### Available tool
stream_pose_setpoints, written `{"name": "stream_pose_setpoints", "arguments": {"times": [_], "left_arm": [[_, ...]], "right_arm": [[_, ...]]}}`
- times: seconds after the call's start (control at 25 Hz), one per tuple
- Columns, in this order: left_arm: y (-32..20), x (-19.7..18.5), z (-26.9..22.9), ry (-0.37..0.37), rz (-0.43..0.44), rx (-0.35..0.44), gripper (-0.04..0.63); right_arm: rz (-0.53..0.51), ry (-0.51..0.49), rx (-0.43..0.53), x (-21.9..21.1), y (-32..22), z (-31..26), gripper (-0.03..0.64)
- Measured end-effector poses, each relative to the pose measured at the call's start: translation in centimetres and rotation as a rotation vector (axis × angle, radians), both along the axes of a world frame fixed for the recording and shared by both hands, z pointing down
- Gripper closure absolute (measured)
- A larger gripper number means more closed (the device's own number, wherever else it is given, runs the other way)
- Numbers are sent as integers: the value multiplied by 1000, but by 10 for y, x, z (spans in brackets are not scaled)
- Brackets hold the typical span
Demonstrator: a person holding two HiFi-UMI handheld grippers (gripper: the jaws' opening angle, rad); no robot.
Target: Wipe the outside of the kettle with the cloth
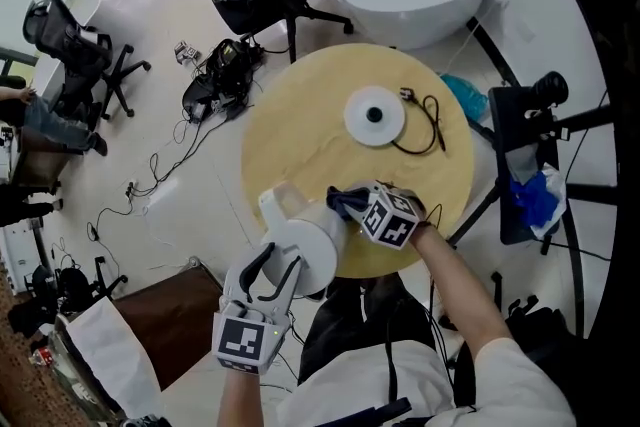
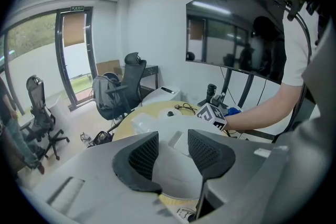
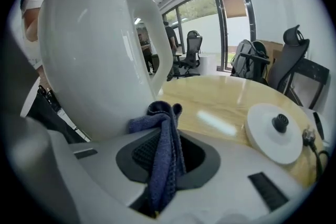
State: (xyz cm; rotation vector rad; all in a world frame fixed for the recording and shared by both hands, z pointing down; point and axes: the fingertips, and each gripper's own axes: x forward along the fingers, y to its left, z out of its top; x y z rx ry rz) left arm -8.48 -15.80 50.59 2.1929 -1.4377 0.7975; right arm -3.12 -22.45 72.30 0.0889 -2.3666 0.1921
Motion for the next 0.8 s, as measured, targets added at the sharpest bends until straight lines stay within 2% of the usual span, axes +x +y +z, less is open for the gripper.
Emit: {"name": "stream_pose_setpoints", "arguments": {"times": [0.12, 0.24, 0.52, 0.64, 0.8], "left_arm": [[0, 1, 1, 3, -3, -4, 408], [0, 1, 1, 5, -3, -8, 408], [0, 0, 1, 11, -12, -5, 408], [0, 1, 0, 6, -1, -13, 408], [0, 1, 0, 13, -5, -12, 408]], "right_arm": [[-41, -58, -1, -6, 0, -21, 549], [-76, -170, 11, -15, -2, -66, 549], [-201, -408, 128, -37, -2, -189, 549], [-242, -428, 173, -47, -3, -205, 549], [-243, -402, 154, -51, -5, -184, 549]]}}
